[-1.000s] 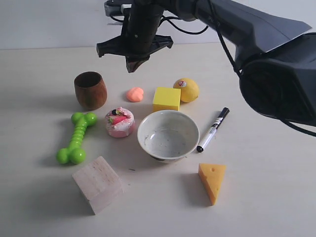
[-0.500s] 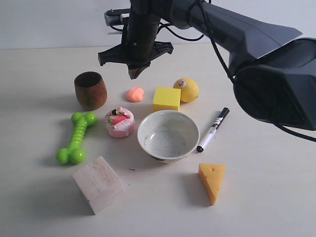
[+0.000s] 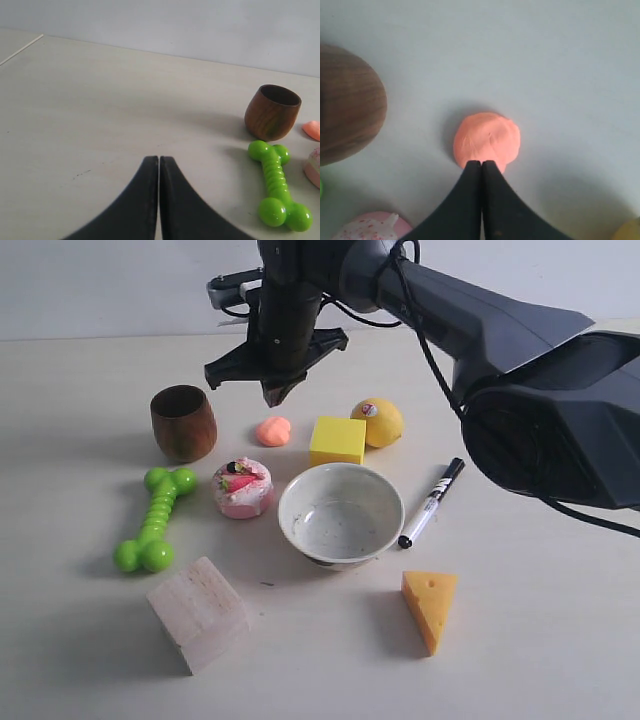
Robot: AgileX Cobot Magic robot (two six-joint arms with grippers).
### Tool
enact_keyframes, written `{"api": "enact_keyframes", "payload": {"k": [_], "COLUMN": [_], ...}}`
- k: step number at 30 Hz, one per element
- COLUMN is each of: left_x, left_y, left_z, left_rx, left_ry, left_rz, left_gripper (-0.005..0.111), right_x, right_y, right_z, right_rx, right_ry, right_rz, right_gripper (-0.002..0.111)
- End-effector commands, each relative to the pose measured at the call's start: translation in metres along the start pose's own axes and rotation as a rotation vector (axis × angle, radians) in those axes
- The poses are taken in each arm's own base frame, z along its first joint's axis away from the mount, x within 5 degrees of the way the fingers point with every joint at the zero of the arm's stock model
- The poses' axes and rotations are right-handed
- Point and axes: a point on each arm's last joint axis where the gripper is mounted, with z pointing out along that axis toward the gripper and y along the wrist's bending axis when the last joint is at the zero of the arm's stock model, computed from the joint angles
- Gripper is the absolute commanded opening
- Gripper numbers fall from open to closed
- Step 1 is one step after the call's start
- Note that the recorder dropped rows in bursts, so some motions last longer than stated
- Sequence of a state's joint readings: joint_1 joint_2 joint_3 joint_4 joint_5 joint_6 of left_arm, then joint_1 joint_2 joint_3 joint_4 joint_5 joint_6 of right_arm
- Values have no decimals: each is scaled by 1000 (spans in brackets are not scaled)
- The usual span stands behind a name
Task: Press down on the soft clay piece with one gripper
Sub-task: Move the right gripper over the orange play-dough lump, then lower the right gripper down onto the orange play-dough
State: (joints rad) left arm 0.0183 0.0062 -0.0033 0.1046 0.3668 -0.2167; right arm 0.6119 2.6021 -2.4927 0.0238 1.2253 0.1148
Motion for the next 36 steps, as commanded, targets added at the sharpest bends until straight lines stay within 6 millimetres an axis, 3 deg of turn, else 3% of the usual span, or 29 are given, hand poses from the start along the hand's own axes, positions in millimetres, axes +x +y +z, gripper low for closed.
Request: {"api": "enact_keyframes", "payload": {"k": [1,7,23,36], "left_x": [1,1,1,1], "left_y": [0,0,0,0], "left_z": [0,0,0,0], "left_rx": [2,2,2,2], "left_ry": [-6,-6,-6,-6], "left_rz": [0,0,0,0], "left_gripper": [4,4,4,4], "right_x": [-4,1,4,2], "right_y": [-3,-2,-3,-17], "right_z": [-1,17,38,41], "right_rx": [-1,-26,-33,-16], "right_ry": [-29,-3,0,-6], "right_rz": [-42,-137,-159,-157], "right_gripper": [0,0,0,0]}}
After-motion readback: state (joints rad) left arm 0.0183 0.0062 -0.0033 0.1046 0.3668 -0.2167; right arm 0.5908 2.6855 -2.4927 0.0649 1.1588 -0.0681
